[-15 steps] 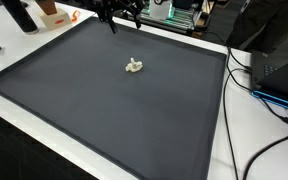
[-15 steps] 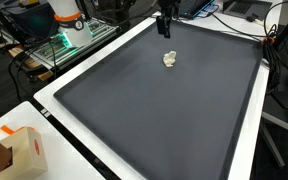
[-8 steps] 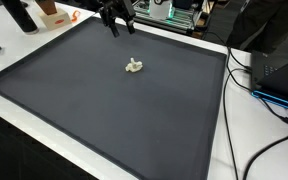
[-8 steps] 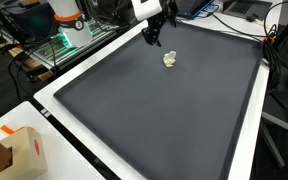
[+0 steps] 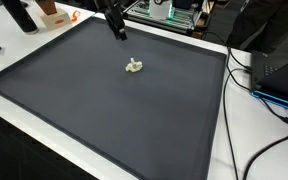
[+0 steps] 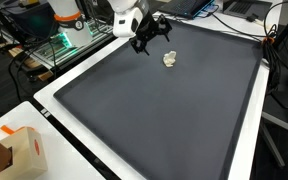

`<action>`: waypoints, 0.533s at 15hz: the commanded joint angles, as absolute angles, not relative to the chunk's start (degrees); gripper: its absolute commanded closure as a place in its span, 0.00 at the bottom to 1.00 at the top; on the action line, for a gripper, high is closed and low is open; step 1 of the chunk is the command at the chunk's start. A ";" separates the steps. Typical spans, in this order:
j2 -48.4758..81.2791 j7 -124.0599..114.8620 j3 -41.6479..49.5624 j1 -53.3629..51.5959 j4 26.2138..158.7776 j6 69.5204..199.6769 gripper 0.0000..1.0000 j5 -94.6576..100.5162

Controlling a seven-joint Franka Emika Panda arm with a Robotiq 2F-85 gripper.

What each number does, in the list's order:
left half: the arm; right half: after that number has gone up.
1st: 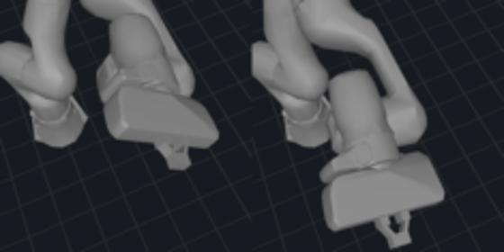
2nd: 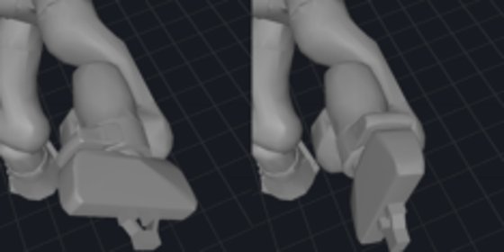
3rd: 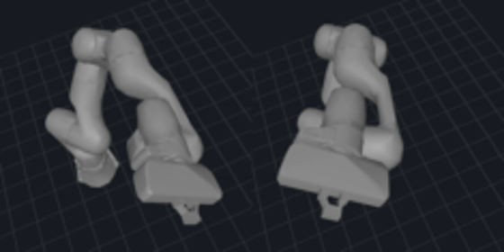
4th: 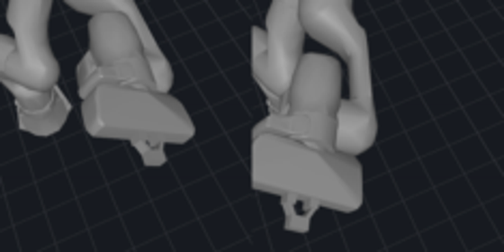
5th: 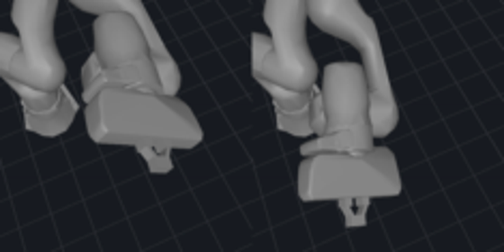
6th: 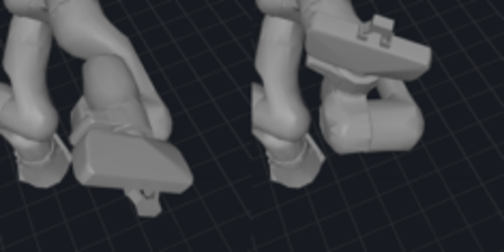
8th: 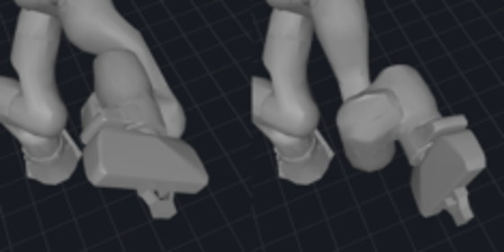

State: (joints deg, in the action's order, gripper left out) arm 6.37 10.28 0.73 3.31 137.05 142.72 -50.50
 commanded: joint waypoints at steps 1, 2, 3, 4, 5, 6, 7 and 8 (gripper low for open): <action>8.33 3.90 1.57 3.95 137.10 140.54 0.00 -53.54; 9.05 2.22 1.75 4.16 136.79 139.55 0.00 -54.04; 9.63 0.76 1.93 4.39 136.50 138.25 0.00 -54.76; 10.19 -0.62 2.11 4.64 136.24 137.01 0.00 -55.52; 10.77 -1.54 2.30 4.95 135.91 135.30 0.00 -56.47; 11.32 -2.86 2.52 5.16 135.66 134.01 0.00 -57.41; 11.83 -3.39 2.73 5.51 135.35 132.39 0.00 -58.75; 12.26 -3.86 2.96 5.72 135.19 131.46 0.00 -59.96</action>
